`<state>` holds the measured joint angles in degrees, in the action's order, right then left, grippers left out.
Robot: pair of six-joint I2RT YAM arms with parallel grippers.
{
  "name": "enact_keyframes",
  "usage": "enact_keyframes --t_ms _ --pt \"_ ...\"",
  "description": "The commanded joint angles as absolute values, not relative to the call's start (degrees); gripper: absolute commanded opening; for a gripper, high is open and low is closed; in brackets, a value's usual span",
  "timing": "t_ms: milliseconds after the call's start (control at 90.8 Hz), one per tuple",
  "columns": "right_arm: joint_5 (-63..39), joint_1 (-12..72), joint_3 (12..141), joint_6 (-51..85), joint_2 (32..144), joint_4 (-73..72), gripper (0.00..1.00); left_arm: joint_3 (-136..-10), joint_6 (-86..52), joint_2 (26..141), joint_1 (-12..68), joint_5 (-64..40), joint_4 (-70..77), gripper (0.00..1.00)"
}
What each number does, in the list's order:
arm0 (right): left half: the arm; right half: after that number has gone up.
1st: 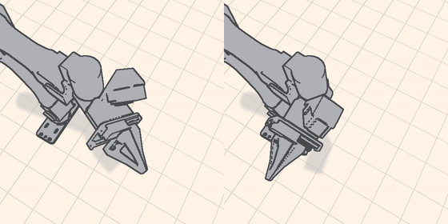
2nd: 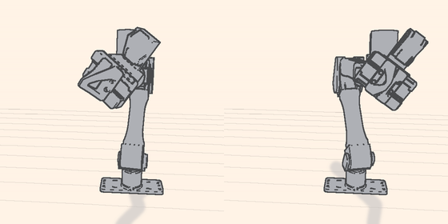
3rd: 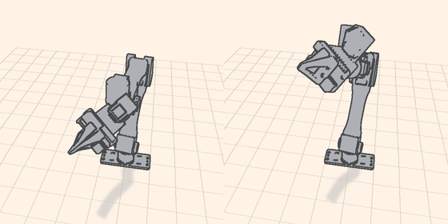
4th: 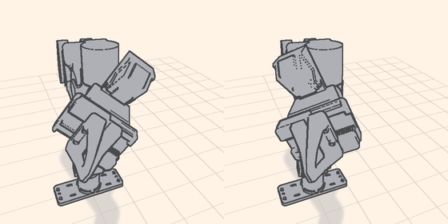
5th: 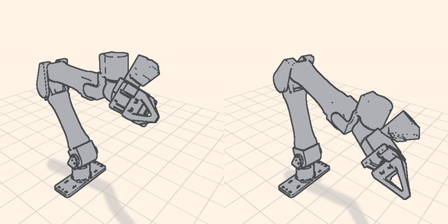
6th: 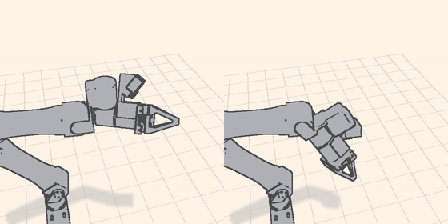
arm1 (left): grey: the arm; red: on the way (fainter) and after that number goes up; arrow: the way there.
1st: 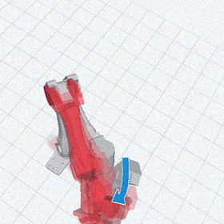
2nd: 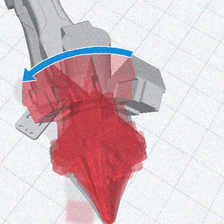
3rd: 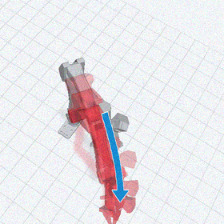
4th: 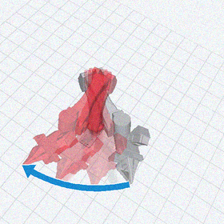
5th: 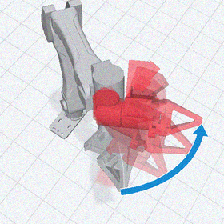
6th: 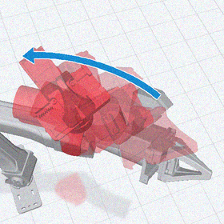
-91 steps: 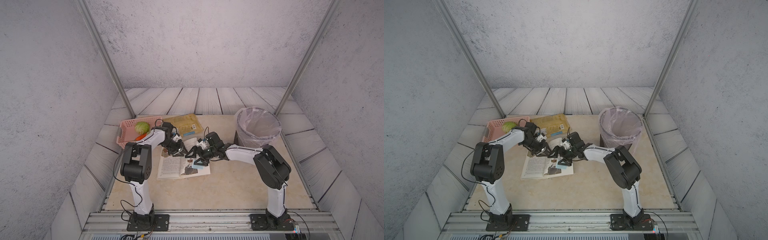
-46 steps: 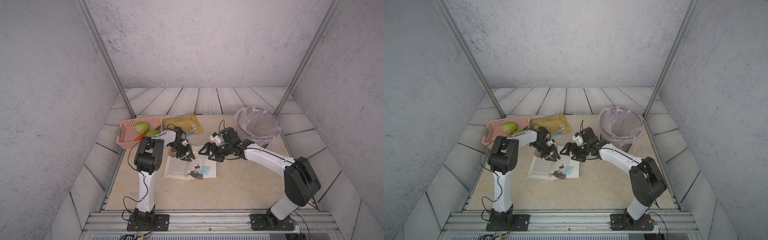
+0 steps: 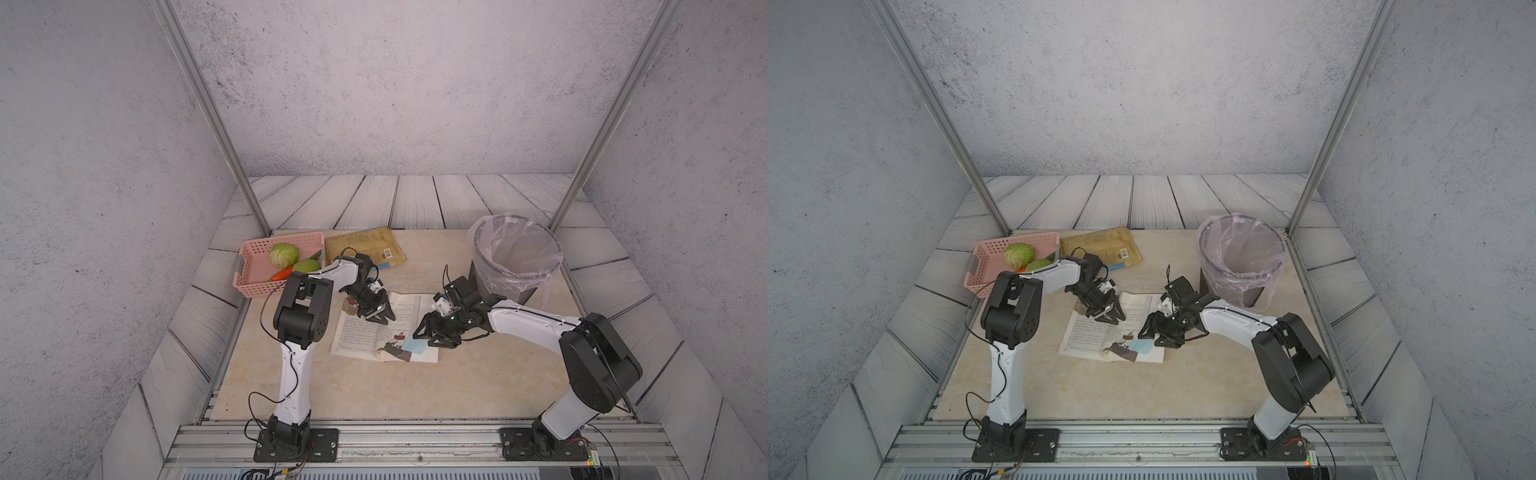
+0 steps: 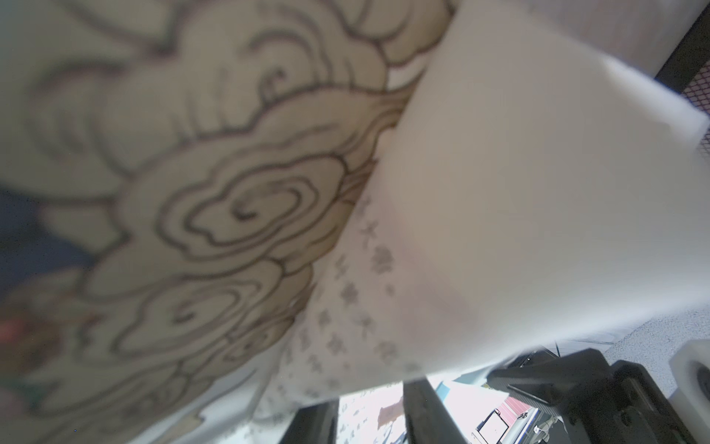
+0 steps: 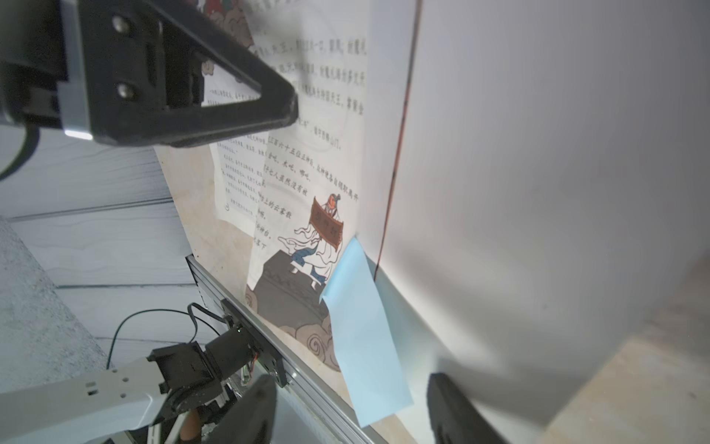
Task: Peel off the used sticky note
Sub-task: Tear off the note from the book.
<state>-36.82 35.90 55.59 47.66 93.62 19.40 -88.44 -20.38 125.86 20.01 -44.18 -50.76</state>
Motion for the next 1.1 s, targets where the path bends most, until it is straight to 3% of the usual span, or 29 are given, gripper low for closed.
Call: enact_keyframes --t_ms 0,286,396,462,903,1090 --pt "-39.2 37.0 55.5 48.1 93.7 18.5 0.57 -86.0 -19.5 127.9 20.6 -37.3 -51.2 0.34" --pt "-39.8 37.6 54.4 49.9 96.3 15.0 0.35 -85.9 -19.5 128.1 20.6 -37.3 -51.2 0.34" --pt "-39.5 37.6 55.3 49.8 97.3 15.1 0.17 -86.0 -19.6 128.1 20.6 -37.4 -51.1 0.34" --pt "-39.4 37.6 55.9 49.5 97.7 15.2 0.0 -86.0 -19.6 128.1 20.6 -37.5 -51.1 0.34" --pt "-39.9 37.1 68.4 46.2 87.7 27.1 0.0 -85.8 -19.4 127.1 20.5 -37.6 -51.3 0.34" --pt "-31.7 31.7 81.1 40.1 81.9 40.8 0.0 -88.0 -19.9 121.7 18.6 -43.2 -53.2 0.34"
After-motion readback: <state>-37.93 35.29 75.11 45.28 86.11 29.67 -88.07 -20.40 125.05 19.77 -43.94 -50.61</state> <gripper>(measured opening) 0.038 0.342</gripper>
